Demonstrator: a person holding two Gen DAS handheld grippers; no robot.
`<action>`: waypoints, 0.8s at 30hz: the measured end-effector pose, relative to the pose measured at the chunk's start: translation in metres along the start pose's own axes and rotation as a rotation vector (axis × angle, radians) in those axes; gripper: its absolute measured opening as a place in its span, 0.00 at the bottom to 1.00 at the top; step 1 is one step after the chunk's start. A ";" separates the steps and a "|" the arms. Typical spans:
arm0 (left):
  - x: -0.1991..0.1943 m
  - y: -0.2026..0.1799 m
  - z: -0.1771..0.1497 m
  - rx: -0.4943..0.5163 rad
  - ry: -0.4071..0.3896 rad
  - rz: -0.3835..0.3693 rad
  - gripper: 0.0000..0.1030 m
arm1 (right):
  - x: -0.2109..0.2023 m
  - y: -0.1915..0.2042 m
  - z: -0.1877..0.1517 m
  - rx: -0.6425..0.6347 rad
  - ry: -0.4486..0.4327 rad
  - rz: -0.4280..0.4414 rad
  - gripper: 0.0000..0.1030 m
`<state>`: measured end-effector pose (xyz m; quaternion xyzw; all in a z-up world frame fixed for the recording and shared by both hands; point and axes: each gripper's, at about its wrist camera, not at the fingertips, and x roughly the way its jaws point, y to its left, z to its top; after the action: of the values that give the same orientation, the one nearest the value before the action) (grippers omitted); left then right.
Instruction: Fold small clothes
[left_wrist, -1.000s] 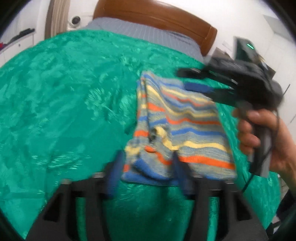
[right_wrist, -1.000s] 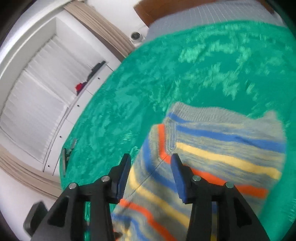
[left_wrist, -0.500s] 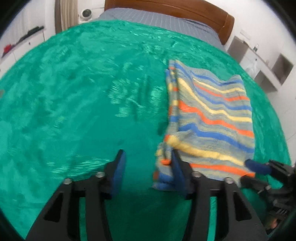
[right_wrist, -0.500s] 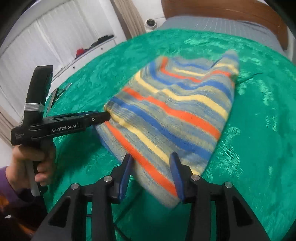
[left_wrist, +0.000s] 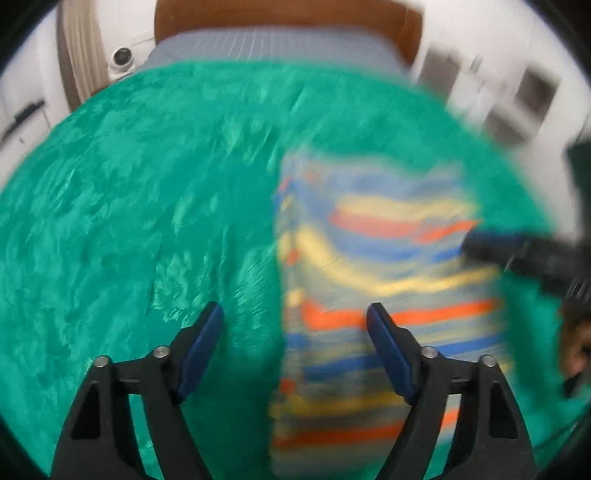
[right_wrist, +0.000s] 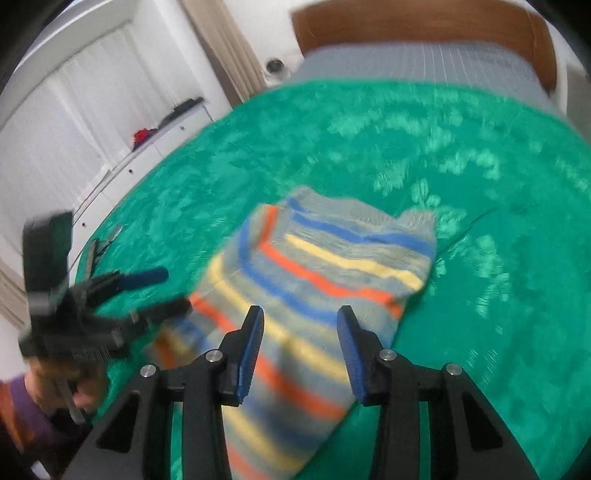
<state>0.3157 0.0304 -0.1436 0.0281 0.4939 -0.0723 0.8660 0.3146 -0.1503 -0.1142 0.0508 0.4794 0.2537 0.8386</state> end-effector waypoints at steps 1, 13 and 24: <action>0.011 0.004 -0.003 -0.011 0.027 0.002 0.77 | 0.015 -0.009 0.002 0.032 0.028 -0.036 0.40; -0.003 0.070 0.000 -0.202 -0.001 -0.305 0.92 | -0.047 -0.047 -0.042 0.257 -0.108 -0.014 0.64; 0.024 -0.007 0.017 0.027 0.058 -0.208 0.25 | 0.029 -0.005 -0.036 0.255 -0.015 0.012 0.30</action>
<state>0.3413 0.0194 -0.1548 -0.0098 0.5179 -0.1675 0.8388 0.2988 -0.1470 -0.1574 0.1615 0.5012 0.1954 0.8274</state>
